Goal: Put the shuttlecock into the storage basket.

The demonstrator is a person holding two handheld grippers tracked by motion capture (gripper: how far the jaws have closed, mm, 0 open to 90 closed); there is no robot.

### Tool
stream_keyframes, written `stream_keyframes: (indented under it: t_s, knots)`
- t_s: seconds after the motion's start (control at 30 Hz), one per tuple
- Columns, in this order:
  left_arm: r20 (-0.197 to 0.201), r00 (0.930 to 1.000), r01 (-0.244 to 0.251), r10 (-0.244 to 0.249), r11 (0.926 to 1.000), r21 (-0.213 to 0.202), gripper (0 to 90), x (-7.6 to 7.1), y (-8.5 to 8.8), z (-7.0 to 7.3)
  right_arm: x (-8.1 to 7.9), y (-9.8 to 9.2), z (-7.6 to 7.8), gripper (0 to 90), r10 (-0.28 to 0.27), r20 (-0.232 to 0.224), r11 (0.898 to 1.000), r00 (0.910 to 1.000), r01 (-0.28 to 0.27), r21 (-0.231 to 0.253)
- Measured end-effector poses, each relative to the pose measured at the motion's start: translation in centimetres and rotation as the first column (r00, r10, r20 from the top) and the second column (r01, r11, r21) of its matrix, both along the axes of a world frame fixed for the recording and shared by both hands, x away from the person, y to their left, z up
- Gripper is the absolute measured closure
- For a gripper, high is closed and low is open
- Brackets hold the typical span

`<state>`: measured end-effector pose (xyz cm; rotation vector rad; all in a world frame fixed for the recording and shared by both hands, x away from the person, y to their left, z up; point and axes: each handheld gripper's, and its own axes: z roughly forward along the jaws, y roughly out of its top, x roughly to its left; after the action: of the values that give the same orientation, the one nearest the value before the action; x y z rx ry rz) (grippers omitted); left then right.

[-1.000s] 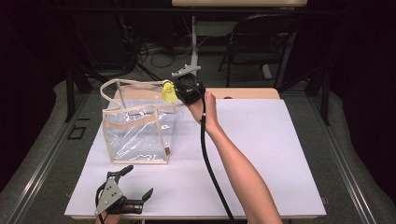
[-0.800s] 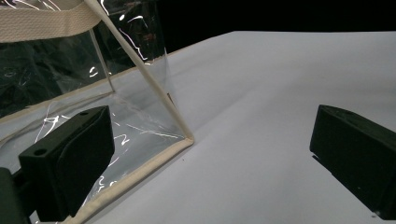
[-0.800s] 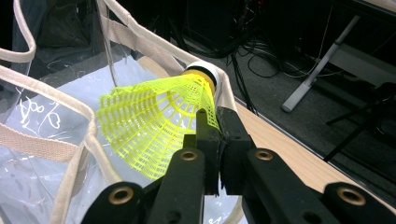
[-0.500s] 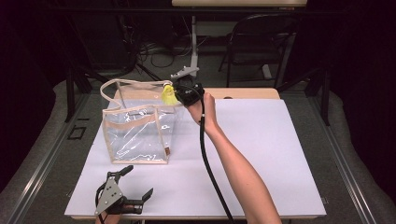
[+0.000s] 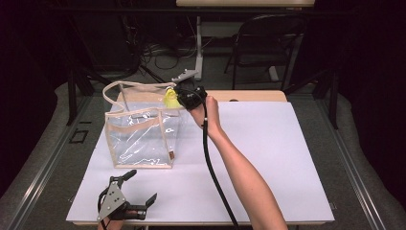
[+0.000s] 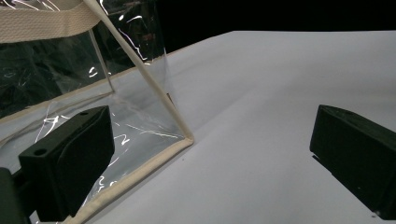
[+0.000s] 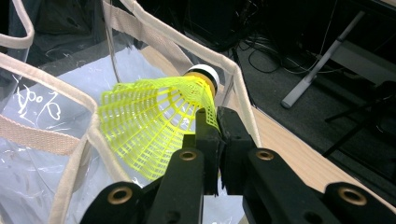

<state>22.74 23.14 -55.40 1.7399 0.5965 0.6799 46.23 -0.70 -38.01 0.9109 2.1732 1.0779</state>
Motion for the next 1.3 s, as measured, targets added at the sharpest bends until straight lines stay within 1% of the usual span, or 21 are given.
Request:
stream_keyframes:
  t_s: [0.2,0.33,0.43,0.57,0.63,0.8,0.87,1.0,1.1,1.17,1.3]
  knots:
    - [0.0,1.0,0.0,0.0,1.0,0.0,0.1,0.0,0.0,0.0,0.1,0.0,-0.2,83.7,-0.008,-0.01,1.0,0.9999,0.008,-0.001]
    - [0.0,1.0,0.0,0.0,1.0,0.001,0.0,0.0,0.0,0.0,0.0,-0.2,-0.1,79.6,-0.009,-0.008,1.0,0.9999,0.009,0.025]
    - [0.0,1.0,0.0,0.0,1.0,0.001,0.0,0.0,0.1,0.0,-0.1,-0.5,-0.1,70.8,-0.001,-0.017,0.999,0.9999,0.002,0.037]
    - [0.0,1.0,0.001,-0.001,1.0,-0.001,0.0,0.0,0.0,0.0,-0.4,-1.2,0.0,55.1,0.009,-0.028,0.998,0.9996,-0.007,0.063]
    - [-0.002,1.0,0.002,-0.002,1.0,-0.001,0.0,0.0,0.0,0.0,-0.5,-1.8,0.1,50.9,0.018,-0.034,0.996,0.9993,-0.015,0.09]
    - [-0.004,1.0,0.005,-0.005,1.0,0.002,0.0,0.1,-0.2,0.0,-0.8,-3.1,0.3,35.8,0.02,-0.054,0.993,0.9983,-0.014,0.115]
    - [-0.002,1.0,0.007,-0.007,1.0,0.006,0.0,0.1,-0.2,0.0,-1.0,-3.5,0.4,31.9,0.025,-0.056,0.992,0.9981,-0.018,0.124]
    - [-0.004,1.0,0.002,-0.002,1.0,-0.001,0.0,0.2,-0.4,-0.1,-1.4,-4.5,0.5,23.3,0.035,-0.063,0.989,0.9974,-0.026,0.143]
    - [-0.006,1.0,0.006,-0.005,1.0,0.007,0.0,0.3,-0.4,-0.1,-1.7,-5.2,0.5,17.7,0.044,-0.058,0.989,0.9974,-0.035,0.144]
    - [-0.007,1.0,0.005,-0.005,1.0,0.003,0.0,0.3,-0.4,-0.1,-1.9,-5.5,0.6,15.6,0.043,-0.054,0.988,0.9976,-0.035,0.151]
    - [-0.008,1.0,0.003,-0.003,1.0,0.009,0.0,0.3,-0.4,-0.1,-2.4,-6.3,0.6,13.8,0.055,-0.042,0.986,0.9976,-0.047,0.16]
